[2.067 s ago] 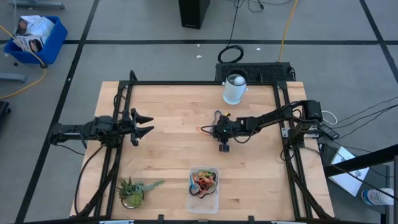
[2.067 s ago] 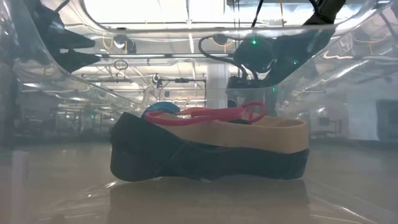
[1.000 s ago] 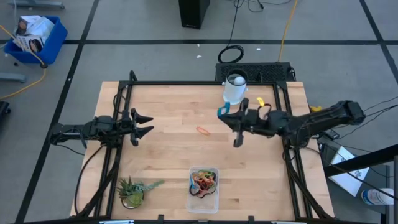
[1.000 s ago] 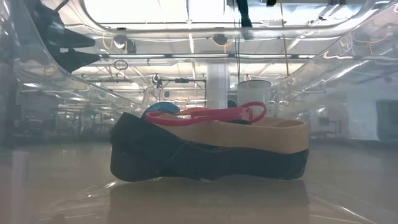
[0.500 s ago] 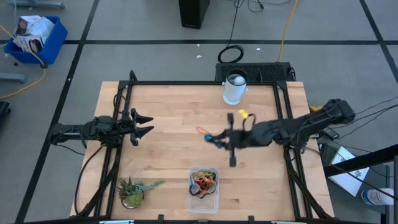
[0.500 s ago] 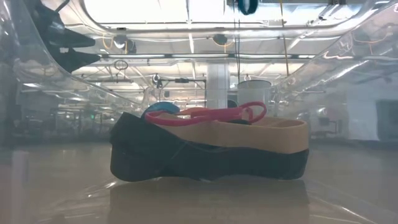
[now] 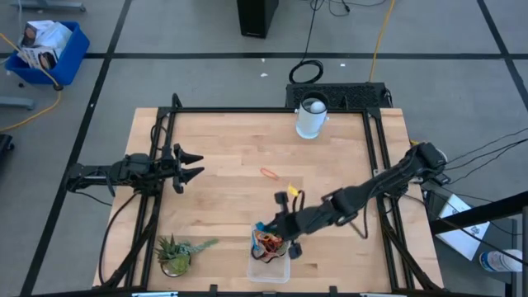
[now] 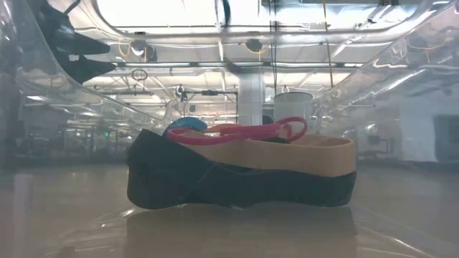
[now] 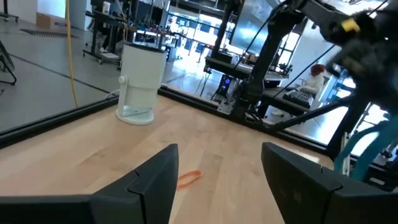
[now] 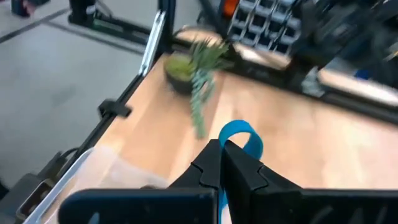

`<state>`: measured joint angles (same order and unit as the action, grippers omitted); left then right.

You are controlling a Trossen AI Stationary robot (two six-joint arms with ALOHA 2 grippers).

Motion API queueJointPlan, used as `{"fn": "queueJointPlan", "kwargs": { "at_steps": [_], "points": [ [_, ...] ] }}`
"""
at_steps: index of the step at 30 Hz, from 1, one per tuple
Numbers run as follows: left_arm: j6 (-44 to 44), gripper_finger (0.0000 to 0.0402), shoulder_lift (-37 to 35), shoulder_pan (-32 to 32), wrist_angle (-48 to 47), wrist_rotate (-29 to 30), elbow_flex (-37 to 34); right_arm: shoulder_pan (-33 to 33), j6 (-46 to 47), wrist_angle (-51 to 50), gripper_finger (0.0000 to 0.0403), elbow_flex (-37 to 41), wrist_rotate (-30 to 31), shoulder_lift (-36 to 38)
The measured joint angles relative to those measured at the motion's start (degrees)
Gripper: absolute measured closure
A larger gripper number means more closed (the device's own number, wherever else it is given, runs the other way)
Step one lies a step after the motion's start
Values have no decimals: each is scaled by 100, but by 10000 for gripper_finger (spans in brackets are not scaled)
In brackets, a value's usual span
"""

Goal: Pick and place rubber bands into bin
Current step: Put the blue rubber band into the transparent bin

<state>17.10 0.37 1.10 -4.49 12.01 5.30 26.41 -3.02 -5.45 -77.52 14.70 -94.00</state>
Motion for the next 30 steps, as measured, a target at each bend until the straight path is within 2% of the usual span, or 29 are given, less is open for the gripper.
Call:
{"fn": "queueJointPlan", "kwargs": {
  "at_steps": [7,15,20,25,30],
  "points": [
    [107,165,1,-1,-2,0,0,242,587,-69,403,0,-201,-581],
    [327,165,-1,2,-2,-4,0,262,1348,-639,403,0,-785,-931],
    [337,165,1,2,-4,-8,0,252,1487,-292,403,2,-1199,-1151],
    [367,165,1,2,-2,-13,0,260,1505,133,403,0,-1258,-1324],
    [437,165,1,4,-4,-15,0,243,1586,74,402,2,-1351,-1516]
  ]
}}
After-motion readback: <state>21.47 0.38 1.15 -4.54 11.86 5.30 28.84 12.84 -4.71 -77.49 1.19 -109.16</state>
